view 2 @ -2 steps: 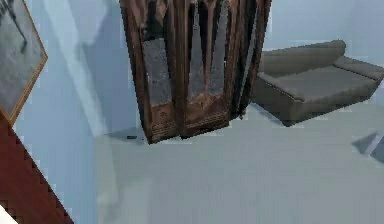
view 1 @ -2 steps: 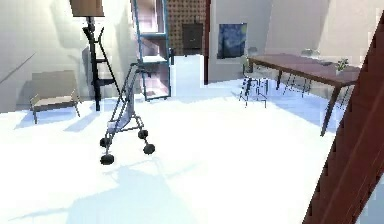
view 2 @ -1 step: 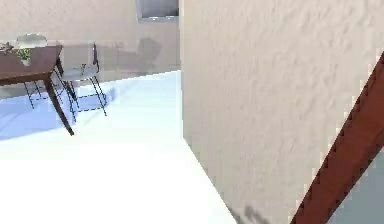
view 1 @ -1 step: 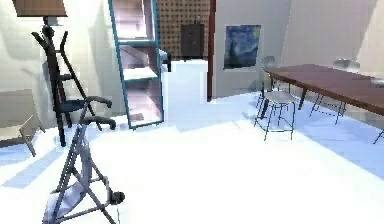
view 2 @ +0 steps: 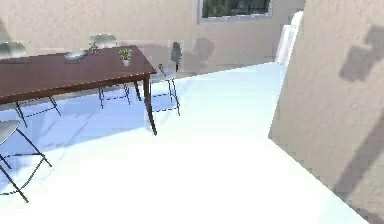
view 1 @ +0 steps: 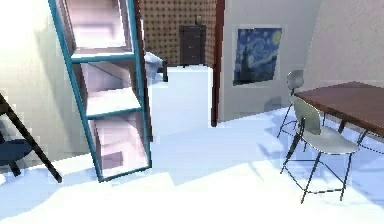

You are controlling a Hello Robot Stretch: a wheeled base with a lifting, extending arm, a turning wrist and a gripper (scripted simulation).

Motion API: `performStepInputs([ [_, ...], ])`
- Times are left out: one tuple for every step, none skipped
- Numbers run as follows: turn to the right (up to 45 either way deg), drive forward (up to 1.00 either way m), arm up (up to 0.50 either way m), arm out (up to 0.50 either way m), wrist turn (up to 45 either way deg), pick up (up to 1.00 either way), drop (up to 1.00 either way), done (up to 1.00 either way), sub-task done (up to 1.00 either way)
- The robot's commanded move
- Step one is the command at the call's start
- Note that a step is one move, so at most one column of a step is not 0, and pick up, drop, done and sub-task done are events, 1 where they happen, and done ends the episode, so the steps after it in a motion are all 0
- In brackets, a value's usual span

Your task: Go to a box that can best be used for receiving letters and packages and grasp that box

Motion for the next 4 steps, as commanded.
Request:
performStepInputs([
  [6.0,0.00,0.00,0.00,0.0,0.00,0.00,0.00,0.00],
  [0.0,1.00,0.00,0.00,0.0,0.00,0.00,0.00,0.00],
  [12.0,0.00,0.00,0.00,0.0,0.00,0.00,0.00,0.00],
  [0.0,0.30,0.00,0.00,0.0,0.00,0.00,0.00,0.00],
])
